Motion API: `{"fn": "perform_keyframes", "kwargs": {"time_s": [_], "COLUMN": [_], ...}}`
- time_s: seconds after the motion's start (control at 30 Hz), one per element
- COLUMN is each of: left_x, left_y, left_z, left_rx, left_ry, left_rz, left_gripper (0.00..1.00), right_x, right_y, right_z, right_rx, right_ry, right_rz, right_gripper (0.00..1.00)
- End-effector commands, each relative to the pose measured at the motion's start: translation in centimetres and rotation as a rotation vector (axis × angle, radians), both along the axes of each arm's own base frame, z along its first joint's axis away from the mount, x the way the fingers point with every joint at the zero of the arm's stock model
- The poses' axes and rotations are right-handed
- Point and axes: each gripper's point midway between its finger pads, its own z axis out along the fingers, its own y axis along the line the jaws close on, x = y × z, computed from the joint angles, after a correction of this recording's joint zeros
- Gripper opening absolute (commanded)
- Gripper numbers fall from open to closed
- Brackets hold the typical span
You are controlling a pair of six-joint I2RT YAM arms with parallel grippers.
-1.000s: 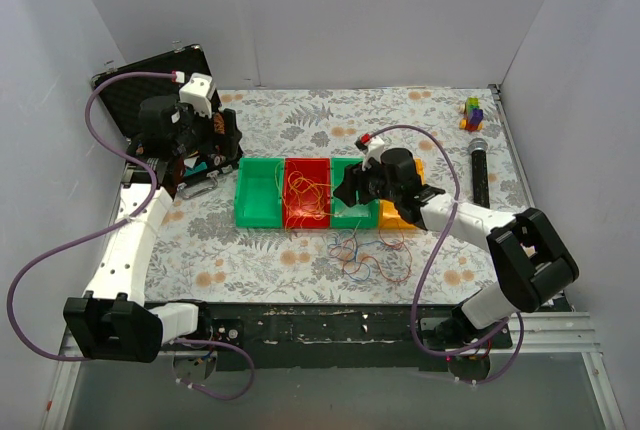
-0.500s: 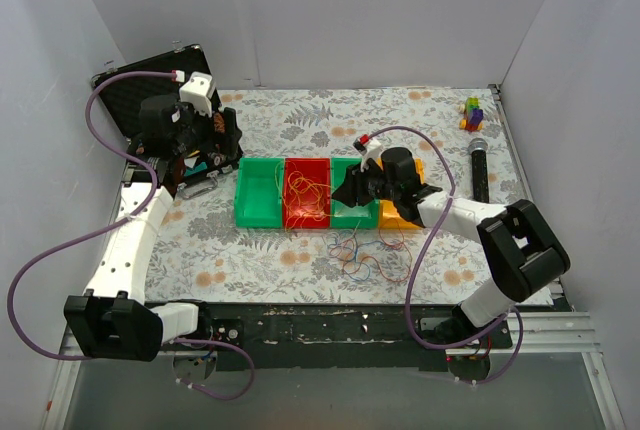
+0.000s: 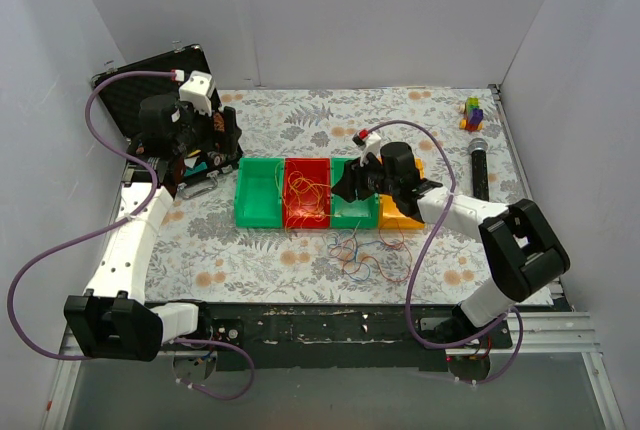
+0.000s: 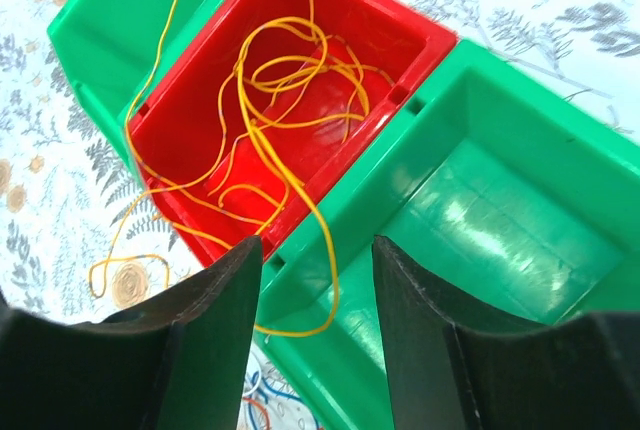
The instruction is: Untangle the cables
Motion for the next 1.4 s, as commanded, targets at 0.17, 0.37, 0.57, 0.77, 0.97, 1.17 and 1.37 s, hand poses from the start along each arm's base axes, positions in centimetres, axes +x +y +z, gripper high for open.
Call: {"fn": "perform_keyframes", "kwargs": {"time_s": [0.17, 0.37, 0.57, 0.77, 0.97, 1.17, 1.37], "left_x": [0.0, 0.0, 0.0, -0.1, -0.2, -0.3, -0.2], "left_y": [0.5, 0.6, 0.5, 0.5, 0.4, 0.4, 0.5], "left_z": [0.5, 0.7, 0.8, 0.8, 0.8, 0.9, 0.8], "left_rx": [0.014, 0.016, 0.01, 0.011, 0.001, 0.002, -0.002], "left_ry": [-0.036, -0.041, -0.046, -0.048, -0.048, -0.054, -0.032], "left_rz": [0.016, 0.019, 0.017, 0.015, 0.014, 0.013, 0.025], "left_gripper": [0.97, 0.97, 0.97, 0.97, 0.97, 0.96, 0.96], "right_x": [1.5, -0.3, -0.8, -0.2, 0.4, 1.3, 3.4], "right_y": [-0.4, 1.1, 1.5, 0.9, 0.6, 3.2, 7.5], "right_z": [0.7, -0.1, -0.5, 0.3, 4.0, 8.3, 8.9], "right_rx": [-0.029, 0.058, 0.08, 0.055, 0.069, 0.14, 0.12], "right_ry": [-0.059, 0.008, 0.041, 0.018, -0.063, -0.129, -0.155], "right_rz": [-0.03, 0.058, 0.081, 0.038, 0.015, 0.049, 0.035], "right_gripper": [0.58, 0.52, 0.38, 0.11, 0.01, 0.01, 0.01]}}
